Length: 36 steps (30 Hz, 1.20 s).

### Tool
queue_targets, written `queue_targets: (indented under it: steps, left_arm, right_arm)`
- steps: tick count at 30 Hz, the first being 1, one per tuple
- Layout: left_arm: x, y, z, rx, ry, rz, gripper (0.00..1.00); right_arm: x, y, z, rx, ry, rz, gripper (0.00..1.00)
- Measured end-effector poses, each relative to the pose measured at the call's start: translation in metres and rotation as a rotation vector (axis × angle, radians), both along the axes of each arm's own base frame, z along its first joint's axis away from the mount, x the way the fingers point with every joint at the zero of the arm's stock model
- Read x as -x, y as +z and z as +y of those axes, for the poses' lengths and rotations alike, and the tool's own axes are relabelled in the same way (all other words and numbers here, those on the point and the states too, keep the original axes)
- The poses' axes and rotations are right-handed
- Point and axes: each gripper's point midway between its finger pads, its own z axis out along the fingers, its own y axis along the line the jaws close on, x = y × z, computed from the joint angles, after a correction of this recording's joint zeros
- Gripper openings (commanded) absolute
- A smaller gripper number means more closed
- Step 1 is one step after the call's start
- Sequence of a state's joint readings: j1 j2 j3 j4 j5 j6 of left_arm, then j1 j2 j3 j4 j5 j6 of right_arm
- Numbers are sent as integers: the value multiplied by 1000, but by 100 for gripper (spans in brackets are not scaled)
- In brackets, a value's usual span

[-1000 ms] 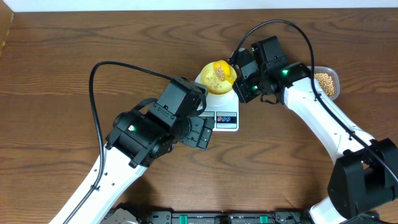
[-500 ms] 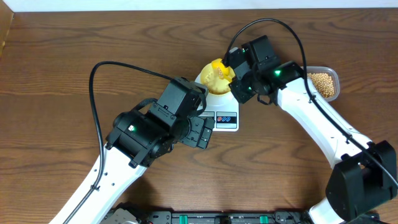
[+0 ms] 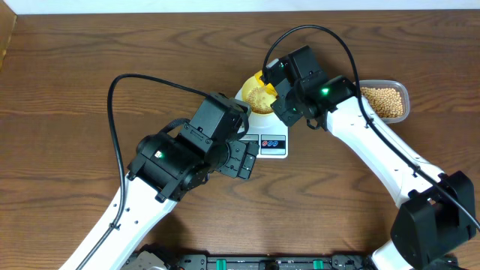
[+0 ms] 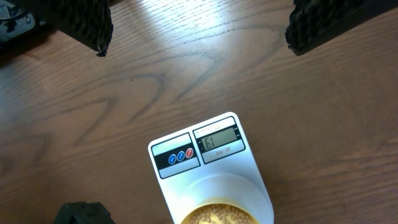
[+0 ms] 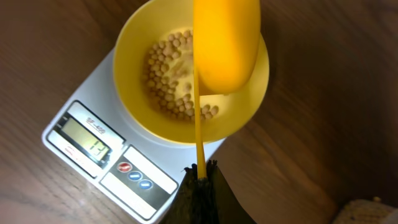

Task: Scoop item into bowl and weigh 50g on scale
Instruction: 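Tilt the scoop over the yellow bowl to pour soybeans in, then carry the empty scoop back right to the soybean tub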

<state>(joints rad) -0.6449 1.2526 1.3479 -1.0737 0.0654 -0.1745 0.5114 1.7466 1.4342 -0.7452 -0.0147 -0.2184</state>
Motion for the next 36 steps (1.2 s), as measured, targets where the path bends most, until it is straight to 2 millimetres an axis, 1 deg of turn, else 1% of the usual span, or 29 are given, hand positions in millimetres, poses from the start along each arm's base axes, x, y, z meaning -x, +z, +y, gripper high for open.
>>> queue_targets:
  steps: [12,16,18,20,26,29,33,36]
  left_arm:
    - [0,0,0,0,0,0,92]
    - [0,0,0,0,0,0,92]
    - [0,0,0,0,0,0,92]
    - [0,0,0,0,0,0,92]
    - [0,0,0,0,0,0,92]
    - [0,0,0,0,0,0,92]
    - [0,0,0,1,0,0,92]
    - [0,0,0,0,0,0,92]
  right_arm:
    - [-1,1,-2,57,6,-32,1]
    - [4,0,-6,72,2,-6,1]
    - [5,2,-7,74,-3,3,1]
    - [5,9,-6,69,-6,6,1]
    - [-2,45,0,35,-12,-32,1]
    - [-4,58,-2,38,-27,-45,1]
    - [-7,69,-18,85,-104,-60,1]
    - [-7,74,-42,136,-194,-47,1]
